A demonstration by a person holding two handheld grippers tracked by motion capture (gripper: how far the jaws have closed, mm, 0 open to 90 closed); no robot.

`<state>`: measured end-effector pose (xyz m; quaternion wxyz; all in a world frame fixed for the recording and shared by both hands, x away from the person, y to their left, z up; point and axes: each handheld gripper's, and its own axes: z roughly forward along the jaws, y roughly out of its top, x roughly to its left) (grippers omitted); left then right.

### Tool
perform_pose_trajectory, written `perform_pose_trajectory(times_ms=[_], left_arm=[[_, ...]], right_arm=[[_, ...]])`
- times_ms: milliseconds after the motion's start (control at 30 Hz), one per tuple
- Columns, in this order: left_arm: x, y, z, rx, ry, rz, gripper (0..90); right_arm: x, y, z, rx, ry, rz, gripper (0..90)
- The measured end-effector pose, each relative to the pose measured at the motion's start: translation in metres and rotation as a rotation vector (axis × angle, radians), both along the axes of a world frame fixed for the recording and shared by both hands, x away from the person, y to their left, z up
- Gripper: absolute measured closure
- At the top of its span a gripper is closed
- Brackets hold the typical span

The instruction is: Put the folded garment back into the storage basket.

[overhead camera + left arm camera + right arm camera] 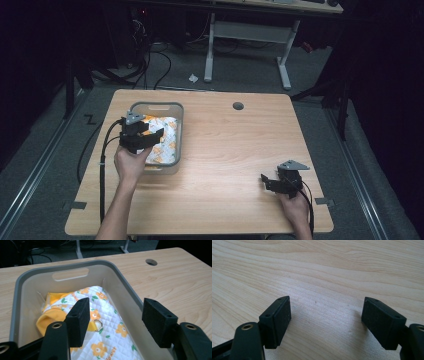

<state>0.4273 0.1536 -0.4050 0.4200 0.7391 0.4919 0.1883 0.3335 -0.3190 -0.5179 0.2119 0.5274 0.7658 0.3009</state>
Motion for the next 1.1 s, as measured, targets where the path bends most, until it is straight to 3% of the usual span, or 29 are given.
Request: perform_pose_trajectory(times_ms=[533, 1100], left_arm=[[-0.025, -0.014, 0.003, -0.041, -0.047, -0.054, 39.2], [-0.044, -0.025, 0.004, -0.091, -0.065, -0.102, 39.0]], right_arm=[[0.000, 0.000, 0.000, -0.001, 0.002, 0.001, 23.7], [0.000, 0.000, 0.000, 0.000, 0.000, 0.000, 23.8]])
